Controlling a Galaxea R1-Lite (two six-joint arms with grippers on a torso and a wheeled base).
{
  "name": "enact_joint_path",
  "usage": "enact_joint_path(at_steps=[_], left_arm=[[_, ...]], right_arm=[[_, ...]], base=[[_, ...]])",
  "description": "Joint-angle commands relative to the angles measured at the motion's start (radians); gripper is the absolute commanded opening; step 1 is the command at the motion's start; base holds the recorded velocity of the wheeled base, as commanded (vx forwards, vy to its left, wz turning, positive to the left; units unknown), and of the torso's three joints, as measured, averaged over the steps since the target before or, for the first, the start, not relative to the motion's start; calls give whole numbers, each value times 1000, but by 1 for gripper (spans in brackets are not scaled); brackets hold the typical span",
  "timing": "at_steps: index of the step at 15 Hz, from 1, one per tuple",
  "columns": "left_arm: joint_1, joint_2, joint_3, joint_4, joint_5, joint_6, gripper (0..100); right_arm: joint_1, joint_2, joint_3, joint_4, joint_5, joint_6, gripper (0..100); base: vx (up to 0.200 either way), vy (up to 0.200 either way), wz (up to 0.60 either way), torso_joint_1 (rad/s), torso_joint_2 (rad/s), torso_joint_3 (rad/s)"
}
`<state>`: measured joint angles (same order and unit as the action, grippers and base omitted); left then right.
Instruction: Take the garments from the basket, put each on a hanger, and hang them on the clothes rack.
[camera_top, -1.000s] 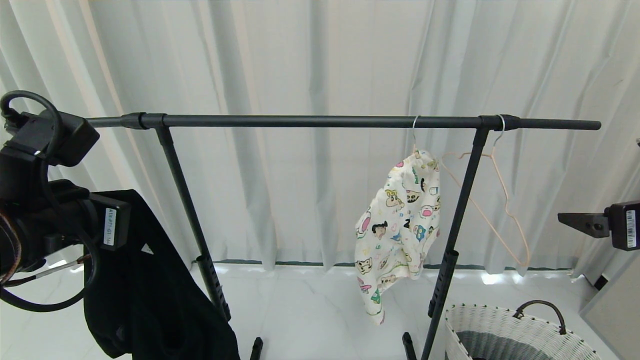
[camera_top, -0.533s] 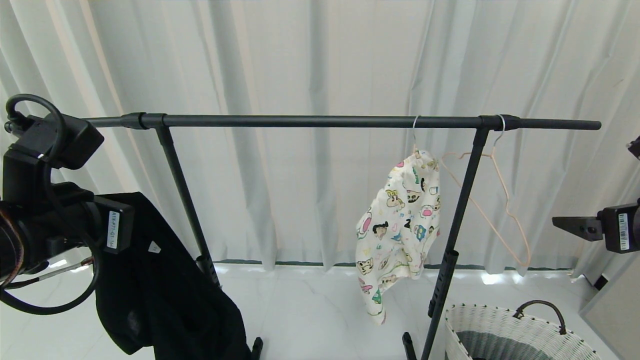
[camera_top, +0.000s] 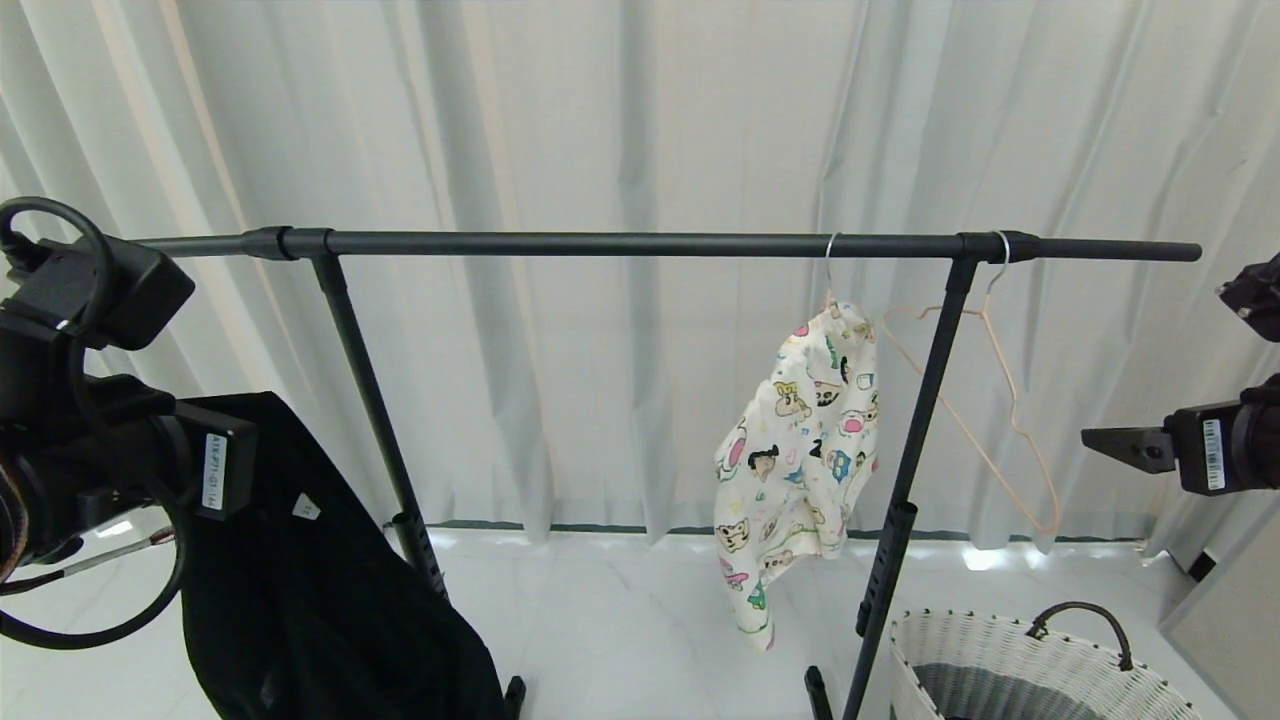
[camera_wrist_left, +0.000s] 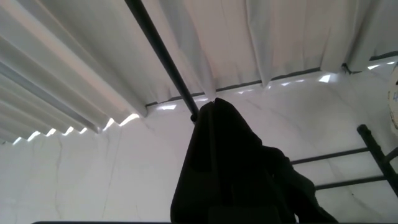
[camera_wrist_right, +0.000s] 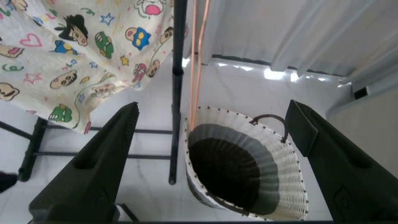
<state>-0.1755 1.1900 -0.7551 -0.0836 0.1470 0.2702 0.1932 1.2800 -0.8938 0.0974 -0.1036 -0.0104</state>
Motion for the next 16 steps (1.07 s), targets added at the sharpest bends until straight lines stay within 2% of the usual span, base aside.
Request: enact_joint_path(at_steps=[1,4,8,11,16], left_arm=[[1,-7,7,1,0,0,0],[-1,-9,13,-1,0,-2,0],[-1,-10,13,-1,0,-2,0],[-1,-50,49,-1,2,0,0],[1,-89,72,-1,3,9,0]], right_arm=[[0,25,0,-15,1,0,100],[0,41,0,-22,1,1,100],[-6,90,3,-58,18,3,100],[-40,194,9,-133,45,60,100],[-47,351,62,-326,70,64,100]], base=[[200,0,0,-17,2,7],[200,0,0,7,1,2],[0,0,0,0,0,0],[0,0,0,0,0,0],[0,0,0,0,0,0]])
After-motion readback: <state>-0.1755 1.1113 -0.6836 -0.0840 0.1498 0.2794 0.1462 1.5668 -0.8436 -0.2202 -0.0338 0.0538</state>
